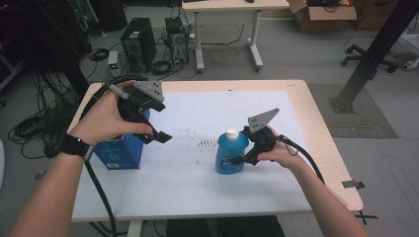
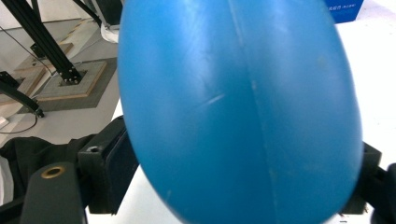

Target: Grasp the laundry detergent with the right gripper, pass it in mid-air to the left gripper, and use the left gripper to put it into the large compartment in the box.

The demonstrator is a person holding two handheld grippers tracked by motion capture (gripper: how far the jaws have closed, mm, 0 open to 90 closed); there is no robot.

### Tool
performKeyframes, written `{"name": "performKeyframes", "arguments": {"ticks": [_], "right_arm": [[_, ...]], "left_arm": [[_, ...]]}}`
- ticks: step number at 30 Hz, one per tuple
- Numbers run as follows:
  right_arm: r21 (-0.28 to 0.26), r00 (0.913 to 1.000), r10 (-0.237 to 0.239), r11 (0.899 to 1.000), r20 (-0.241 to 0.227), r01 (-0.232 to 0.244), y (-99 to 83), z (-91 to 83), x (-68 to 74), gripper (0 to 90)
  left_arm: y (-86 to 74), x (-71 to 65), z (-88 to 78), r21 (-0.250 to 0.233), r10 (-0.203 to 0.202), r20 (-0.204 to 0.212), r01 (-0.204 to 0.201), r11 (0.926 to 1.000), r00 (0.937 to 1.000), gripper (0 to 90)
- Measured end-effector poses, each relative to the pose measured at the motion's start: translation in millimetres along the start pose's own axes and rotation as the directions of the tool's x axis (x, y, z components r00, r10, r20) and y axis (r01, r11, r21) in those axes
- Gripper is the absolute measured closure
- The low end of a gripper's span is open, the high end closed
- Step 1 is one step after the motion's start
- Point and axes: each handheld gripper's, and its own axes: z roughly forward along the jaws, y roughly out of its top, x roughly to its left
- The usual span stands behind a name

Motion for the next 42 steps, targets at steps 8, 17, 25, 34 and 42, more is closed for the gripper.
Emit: {"name": "performKeyframes", "arguments": {"ticks": [8, 17, 25, 34, 42], "right_arm": [[0.0, 1.0, -0.001, 1.0, -0.002, 0.001, -0.4, 0.8, 0.1, 19.8], [-0.006, 1.0, -0.004, 1.0, -0.005, 0.004, -1.7, 0.3, -0.4, 23.2], [-0.004, 0.9999, -0.007, 1.0, -0.007, 0.007, -2.1, 1.1, -0.8, 25.5], [-0.01, 1.0, -0.009, 1.0, -0.001, 0.009, -4.4, 0.9, -1.3, 30.8], [-0.015, 0.9999, -0.012, 1.0, 0.011, 0.012, -7.7, 0.5, -2.1, 37.1]], "left_arm": [[0.7, -0.4, 2.9, 0.004, 0.0, 0.007, 0.0, 1.0, 1.0, 3.7], [0.7, 0.2, 3.8, 0.006, 0.004, 0.008, -0.004, 1.0, 1.0, 3.7], [0.6, 0.6, 3.1, 0.005, 0.006, 0.01, -0.006, 1.0, 0.9999, 3.7], [-0.2, 0.8, 3.2, 0.0, 0.001, 0.012, -0.001, 1.0, 0.9999, 3.7], [-0.9, 1.5, 4.5, 0.002, 0.002, 0.016, -0.002, 1.0, 0.9999, 3.7]]}}
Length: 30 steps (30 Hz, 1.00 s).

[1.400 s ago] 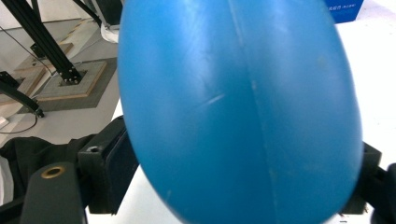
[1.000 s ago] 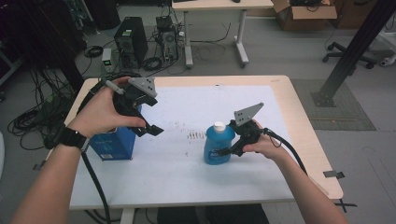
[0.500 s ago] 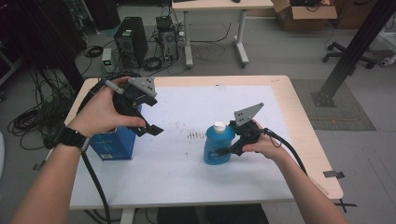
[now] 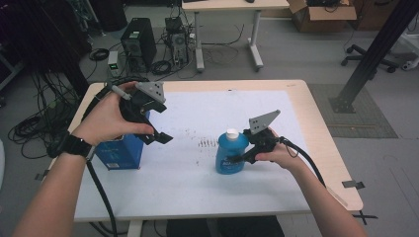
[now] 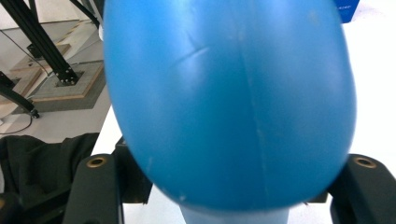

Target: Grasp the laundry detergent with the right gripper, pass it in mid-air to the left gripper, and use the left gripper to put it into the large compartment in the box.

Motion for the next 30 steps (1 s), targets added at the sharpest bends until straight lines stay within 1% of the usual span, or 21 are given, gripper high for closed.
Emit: {"name": "performKeyframes", "arguments": {"ticks": [1, 10, 12, 14, 20, 24, 25, 26, 27, 30], "right_arm": [[-0.002, 1.0, -0.004, 1.0, 0.005, 0.004, -0.2, -0.2, 0.0, 38.4], [-0.007, 0.9997, -0.016, 1.0, 0.017, 0.016, 0.3, -0.3, 1.6, 39.9], [-0.005, 0.9997, -0.018, 1.0, 0.019, 0.018, 0.9, -0.2, 2.0, 40.3], [0.003, 0.9995, -0.021, 1.0, 0.022, 0.021, 2.1, -0.1, 2.8, 40.6], [0.013, 0.9988, 0.0, 1.0, 0.05, -0.001, 9.0, -2.8, 2.5, 41.1], [-0.002, 0.9985, -0.006, 1.0, 0.054, 0.006, 22.4, -10.4, 3.5, 41.1], [-0.008, 0.9983, -0.007, 1.0, 0.057, 0.008, 31.5, -14.0, 4.9, 41.1], [-0.008, 0.9983, -0.007, 1.0, 0.057, 0.008, 31.5, -14.0, 4.9, 41.1], [-0.007, 0.9984, -0.01, 1.0, 0.055, 0.01, 35.3, -15.1, 5.6, 41.1], [0.001, 0.9978, -0.036, 0.999, 0.055, 0.036, 53.3, -18.5, 9.2, 41.1]], "left_arm": [[-0.2, 0.0, 0.1, 0.0, 0.001, 0.0, -0.001, 1.0, 1.0, 3.7], [-0.5, 0.0, 0.4, -0.003, 0.0, 0.002, 0.0, 1.0, 1.0, 3.8], [-0.1, 0.4, -0.4, -0.004, 0.005, 0.002, -0.005, 1.0, 1.0, 3.8], [0.5, 0.1, -1.4, -0.007, 0.001, 0.0, -0.001, 1.0, 1.0, 3.8], [3.3, 0.2, -3.9, -0.008, 0.005, 0.0, -0.005, 1.0, 1.0, 3.8], [6.9, -0.1, -6.8, -0.014, 0.008, 0.0, -0.008, 0.9999, 1.0, 3.8], [8.0, -0.1, -7.6, -0.013, 0.008, 0.0, -0.008, 0.9999, 1.0, 3.8], [8.8, -0.1, -8.4, -0.01, 0.014, -0.002, -0.014, 0.9999, 0.9999, 3.8], [10.4, -0.3, -9.5, -0.01, 0.017, -0.002, -0.017, 0.9998, 0.9998, 3.8], [14.9, -0.8, -13.3, -0.012, 0.025, -0.004, -0.025, 0.9996, 0.9997, 3.8]]}}
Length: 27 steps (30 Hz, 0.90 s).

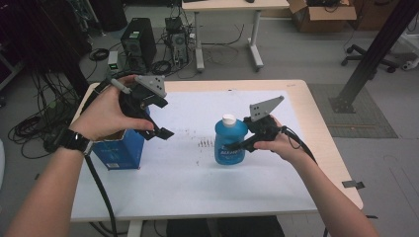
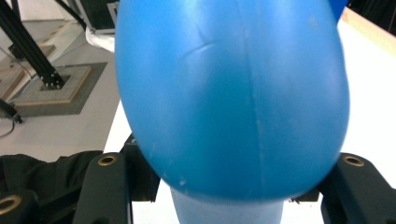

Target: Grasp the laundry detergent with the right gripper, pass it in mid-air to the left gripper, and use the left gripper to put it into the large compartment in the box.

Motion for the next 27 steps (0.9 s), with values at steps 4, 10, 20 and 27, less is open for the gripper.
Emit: {"name": "performKeyframes", "arguments": {"ticks": [4, 10, 20, 27], "right_arm": [[0.007, 0.9997, -0.021, 1.0, -0.012, 0.021, 22.1, -2.1, 1.7, 41.1], [0.036, 0.9989, -0.045, 0.998, -0.01, 0.045, 48.8, -2.3, 2.1, 41.2], [0.062, 0.9971, -0.072, 0.995, -0.023, 0.073, 82.9, 10.4, 5.6, 41.3], [0.077, 0.9957, -0.084, 0.993, -0.04, 0.086, 94.6, 23.2, 8.5, 41.4]], "left_arm": [[5.1, -0.2, -5.6, 0.006, 0.013, -0.006, -0.013, 0.9999, 0.9999, 3.8], [11.2, -1.4, -16.3, -0.003, 0.011, -0.015, -0.011, 0.9999, 0.9998, 3.8], [27.7, -4.1, -30.2, 0.023, 0.029, -0.02, -0.029, 0.9993, 0.9994, 3.7], [42.5, -7.0, -31.7, 0.045, 0.048, -0.013, -0.047, 0.9979, 0.9988, 3.7]]}}
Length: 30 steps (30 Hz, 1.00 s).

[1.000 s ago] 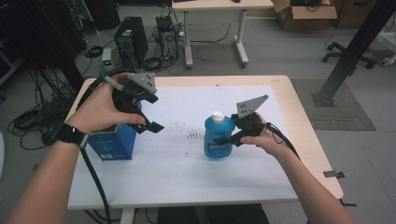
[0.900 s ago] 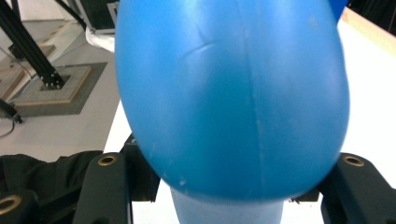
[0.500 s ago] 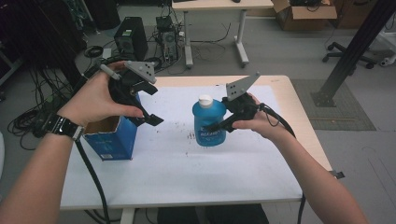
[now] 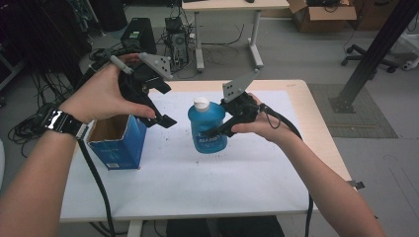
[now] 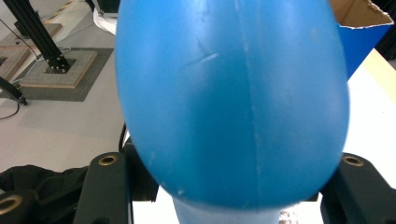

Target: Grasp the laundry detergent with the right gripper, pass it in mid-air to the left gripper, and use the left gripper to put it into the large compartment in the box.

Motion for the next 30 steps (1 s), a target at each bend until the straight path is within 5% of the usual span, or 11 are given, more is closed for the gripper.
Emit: {"name": "performKeyframes", "arguments": {"ticks": [16, 30], "right_arm": [[0.02, 0.9998, -0.006, 1.0, -0.02, 0.006, 11.7, 16.5, 1.8, 41.7], [0.031, 0.9996, -0.01, 0.999, -0.026, 0.011, 13.4, 22.4, 2.8, 41.7]], "left_arm": [[29.6, -5.4, 24.1, 0.075, 0.068, 0.041, -0.071, 0.9946, 0.9968, 3.8], [38.1, -6.5, 42.4, 0.147, 0.087, 0.051, -0.093, 0.9848, 0.9949, 4.3]]}}
